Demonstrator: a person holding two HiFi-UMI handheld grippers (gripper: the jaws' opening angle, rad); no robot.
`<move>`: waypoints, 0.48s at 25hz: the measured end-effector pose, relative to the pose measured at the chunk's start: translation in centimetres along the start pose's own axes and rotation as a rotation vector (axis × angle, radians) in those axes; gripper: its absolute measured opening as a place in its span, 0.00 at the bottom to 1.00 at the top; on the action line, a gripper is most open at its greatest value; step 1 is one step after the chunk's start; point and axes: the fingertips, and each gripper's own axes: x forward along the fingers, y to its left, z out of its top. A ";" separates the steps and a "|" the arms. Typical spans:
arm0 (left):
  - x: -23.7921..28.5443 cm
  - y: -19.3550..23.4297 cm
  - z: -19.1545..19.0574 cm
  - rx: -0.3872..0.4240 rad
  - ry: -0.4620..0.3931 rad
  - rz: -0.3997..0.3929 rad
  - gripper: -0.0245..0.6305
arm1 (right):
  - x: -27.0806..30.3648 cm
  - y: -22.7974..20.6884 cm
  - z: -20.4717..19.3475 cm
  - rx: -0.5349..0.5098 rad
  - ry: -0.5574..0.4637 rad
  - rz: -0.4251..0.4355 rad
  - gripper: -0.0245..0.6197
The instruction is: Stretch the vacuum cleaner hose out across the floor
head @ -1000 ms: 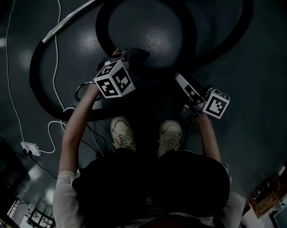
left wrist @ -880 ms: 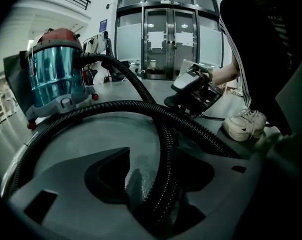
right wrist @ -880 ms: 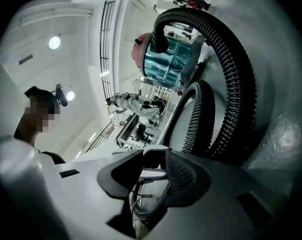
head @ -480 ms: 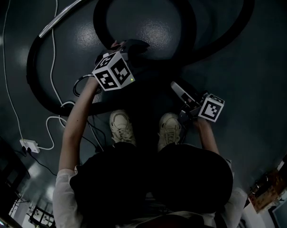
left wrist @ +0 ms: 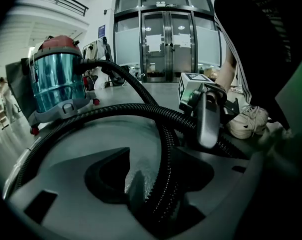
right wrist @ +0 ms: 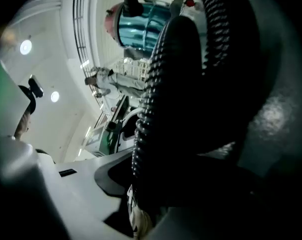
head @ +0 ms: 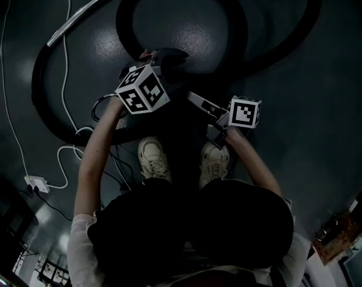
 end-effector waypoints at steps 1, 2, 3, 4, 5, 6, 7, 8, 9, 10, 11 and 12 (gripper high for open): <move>0.0 0.0 -0.1 0.001 -0.002 0.001 0.44 | 0.4 -0.2 -0.3 -0.025 0.035 -0.016 0.32; 0.0 0.0 -0.1 0.000 -0.004 0.002 0.44 | 0.5 -0.4 -0.5 -0.048 0.061 -0.037 0.31; 0.0 -0.1 -0.1 0.000 -0.006 0.002 0.44 | 0.5 -0.6 -0.7 -0.064 0.076 -0.053 0.31; 0.0 -0.1 -0.1 0.001 -0.008 0.001 0.44 | 0.3 -0.5 -0.8 -0.074 0.083 -0.060 0.31; -0.1 -0.1 0.0 0.003 -0.009 0.002 0.44 | 0.1 -0.1 -0.8 -0.084 0.084 -0.063 0.31; -0.2 -0.1 0.1 0.005 -0.009 0.003 0.44 | -0.2 0.5 -0.7 -0.101 0.079 -0.065 0.31; -0.3 -0.1 0.2 0.007 -0.010 0.003 0.44 | -0.6 1.2 -0.4 -0.125 0.071 -0.070 0.31; -0.3 -0.1 0.3 0.007 -0.010 0.000 0.44 | -1.1 1.9 0.0 -0.154 0.062 -0.080 0.31; -0.3 -0.2 0.3 0.003 -0.008 -0.006 0.44 | -1.7 2.6 0.4 -0.184 0.057 -0.095 0.31; -0.4 -0.4 0.1 -0.003 -0.001 -0.013 0.44 | -2.4 3.3 0.8 -0.219 0.061 -0.119 0.31; -0.6 -0.4 -0.2 -0.004 0.015 -0.015 0.44 | -3.1 4.1 1.1 -0.259 0.076 -0.148 0.31; -1.1 -0.1 -0.6 0.010 0.039 -0.001 0.44 | -3.9 4.8 1.5 -0.303 0.101 -0.180 0.31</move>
